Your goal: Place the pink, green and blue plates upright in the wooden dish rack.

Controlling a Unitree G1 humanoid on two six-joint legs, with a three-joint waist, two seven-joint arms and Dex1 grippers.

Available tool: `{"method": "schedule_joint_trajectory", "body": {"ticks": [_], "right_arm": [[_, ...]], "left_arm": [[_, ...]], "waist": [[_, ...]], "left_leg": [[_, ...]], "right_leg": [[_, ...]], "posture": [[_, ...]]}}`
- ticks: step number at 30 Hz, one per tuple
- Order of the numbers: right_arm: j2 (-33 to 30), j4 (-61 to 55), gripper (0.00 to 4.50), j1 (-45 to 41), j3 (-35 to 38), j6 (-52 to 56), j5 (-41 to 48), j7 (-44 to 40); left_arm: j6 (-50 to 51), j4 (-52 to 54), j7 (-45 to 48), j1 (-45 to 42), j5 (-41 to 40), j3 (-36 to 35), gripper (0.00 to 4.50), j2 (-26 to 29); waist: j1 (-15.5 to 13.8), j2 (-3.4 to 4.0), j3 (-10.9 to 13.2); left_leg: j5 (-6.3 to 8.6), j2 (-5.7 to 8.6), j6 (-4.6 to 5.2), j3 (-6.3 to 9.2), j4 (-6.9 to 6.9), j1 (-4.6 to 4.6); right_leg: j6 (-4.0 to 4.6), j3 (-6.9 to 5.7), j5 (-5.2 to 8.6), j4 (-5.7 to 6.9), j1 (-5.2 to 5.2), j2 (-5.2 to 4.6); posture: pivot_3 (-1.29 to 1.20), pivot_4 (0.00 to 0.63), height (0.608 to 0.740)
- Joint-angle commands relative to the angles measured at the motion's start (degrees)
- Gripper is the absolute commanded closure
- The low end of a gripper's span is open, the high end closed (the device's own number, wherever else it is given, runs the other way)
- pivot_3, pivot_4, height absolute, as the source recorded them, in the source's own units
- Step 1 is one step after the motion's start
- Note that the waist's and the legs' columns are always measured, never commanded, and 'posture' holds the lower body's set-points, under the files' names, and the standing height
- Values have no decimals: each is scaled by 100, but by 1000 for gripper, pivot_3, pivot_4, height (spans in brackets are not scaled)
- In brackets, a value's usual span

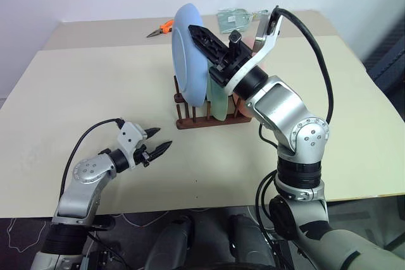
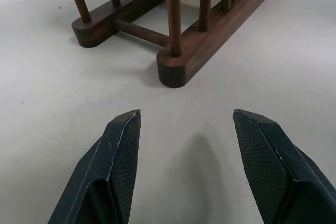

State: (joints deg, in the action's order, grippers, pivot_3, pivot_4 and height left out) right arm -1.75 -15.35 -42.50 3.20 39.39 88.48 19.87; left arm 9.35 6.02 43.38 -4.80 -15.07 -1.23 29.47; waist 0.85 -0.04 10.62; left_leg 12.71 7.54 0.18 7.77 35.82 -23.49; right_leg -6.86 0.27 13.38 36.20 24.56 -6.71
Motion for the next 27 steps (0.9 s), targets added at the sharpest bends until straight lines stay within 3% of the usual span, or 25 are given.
{"method": "schedule_joint_trajectory", "body": {"ticks": [1, 10, 27], "right_arm": [[51, 193, 4454, -119, -82, 85, -134, 102], [41, 13, 4454, -472, 142, -63, -256, -187], [418, 248, 4454, -279, 56, -43, -134, 425]], "left_arm": [[-139, 54, 19, -43, -10, -18, 1629, -19], [-167, 52, 19, -24, -4, -17, 1629, -31], [-37, 234, -1, 8, -27, 8, 1629, -12]], "waist": [[4, 1, -1], [5, 2, -3], [10, 2, -2]], "left_leg": [[0, 0, 0, 0, 0, 0], [0, -4, 0, -2, -2, 3], [-3, -6, -4, -2, -14, 4]], "right_leg": [[0, 0, 0, 0, 0, 0], [2, 0, -1, 0, 0, 3], [3, 1, -2, -1, 4, 3]], "posture": [[0, 150, 738], [0, 150, 738], [0, 150, 738]]}}
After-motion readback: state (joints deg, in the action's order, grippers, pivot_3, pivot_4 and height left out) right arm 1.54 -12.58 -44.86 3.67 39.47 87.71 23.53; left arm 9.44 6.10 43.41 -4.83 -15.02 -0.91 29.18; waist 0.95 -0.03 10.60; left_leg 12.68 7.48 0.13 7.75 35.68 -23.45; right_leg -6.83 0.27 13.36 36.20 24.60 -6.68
